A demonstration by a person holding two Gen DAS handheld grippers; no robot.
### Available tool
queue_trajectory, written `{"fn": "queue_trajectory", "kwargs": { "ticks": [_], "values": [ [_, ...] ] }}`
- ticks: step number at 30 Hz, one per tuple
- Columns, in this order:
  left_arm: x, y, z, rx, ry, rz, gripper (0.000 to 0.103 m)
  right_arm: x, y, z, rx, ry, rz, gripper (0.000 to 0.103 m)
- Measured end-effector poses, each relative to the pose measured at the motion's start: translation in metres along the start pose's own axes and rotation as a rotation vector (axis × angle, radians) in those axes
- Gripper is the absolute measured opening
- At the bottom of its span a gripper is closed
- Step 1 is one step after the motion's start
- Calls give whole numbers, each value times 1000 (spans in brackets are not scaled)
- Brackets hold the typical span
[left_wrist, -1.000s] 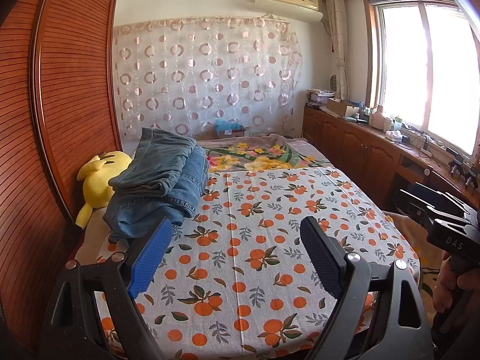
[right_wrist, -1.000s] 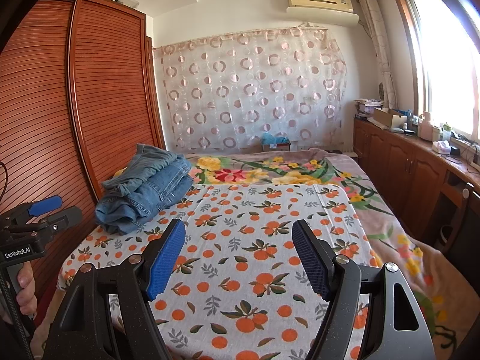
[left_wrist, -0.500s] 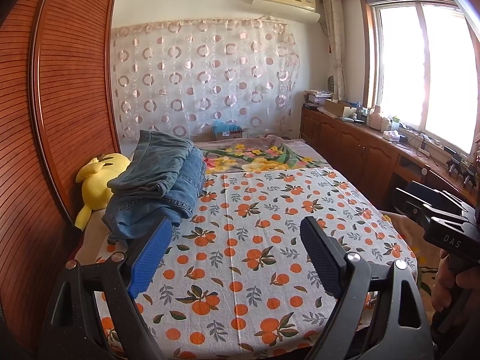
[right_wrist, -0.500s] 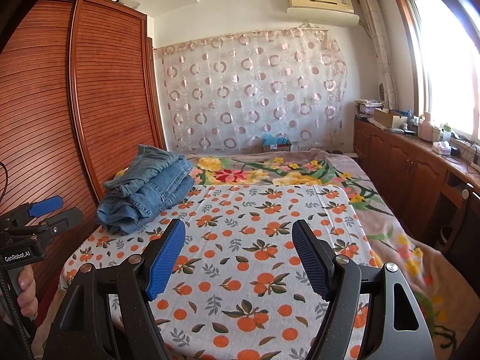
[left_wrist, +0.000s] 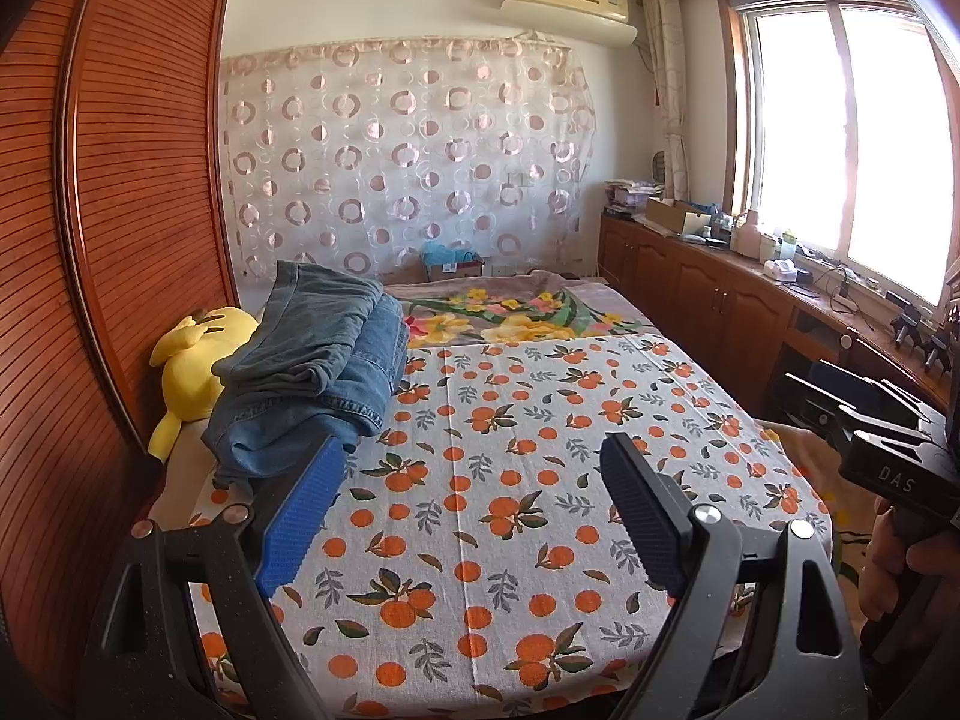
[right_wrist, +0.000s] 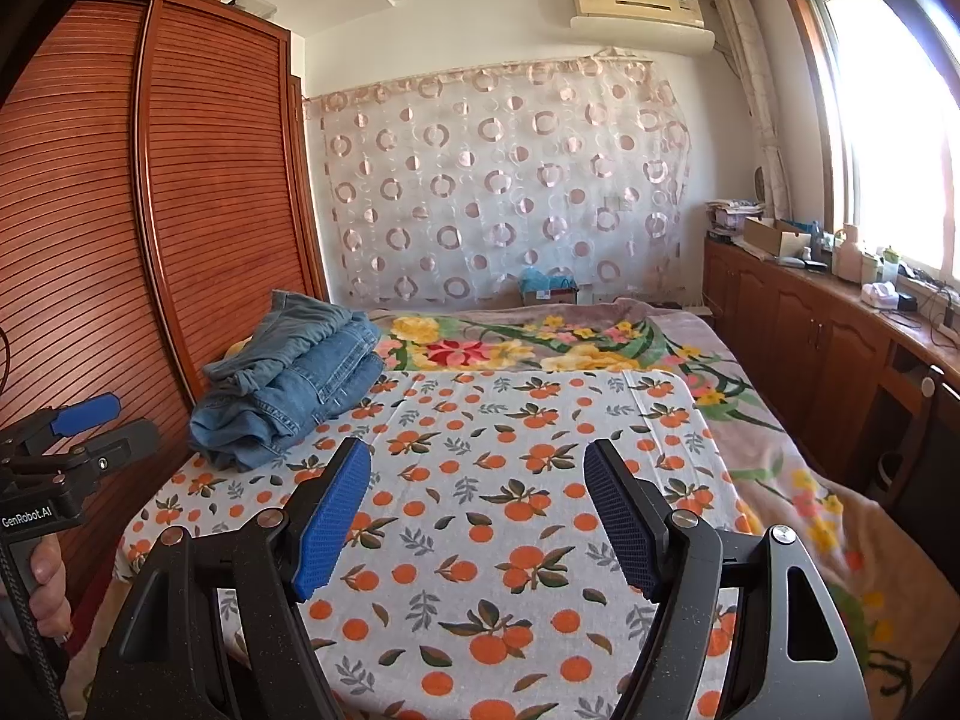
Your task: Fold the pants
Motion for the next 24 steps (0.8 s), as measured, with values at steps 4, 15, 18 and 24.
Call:
{"fn": "queue_trajectory", "kwargs": {
  "ticks": [4, 15, 18, 24],
  "values": [
    [0, 0, 0, 1, 0, 1, 88, 0, 0, -2, -2, 0, 0, 76],
    [0, -1, 1, -1, 1, 0, 88, -1, 0, -2, -2, -1, 0, 76],
    [0, -1, 1, -1, 0, -1, 88, -1, 0, -2, -2, -1, 1, 76],
    [0, -1, 0, -1, 1, 0, 88, -1, 0, -3, -2, 0, 0, 76]
  ]
}}
Point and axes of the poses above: each gripper's, at about its wrist camera, not at the fingertips, and z roughly the way its jaws point, x to its left, y to its top, the point moved 5 cm from there along z, roughly the way its jaws point, and after that the axes turned 2 degrees about y, right-handed, at the moved point
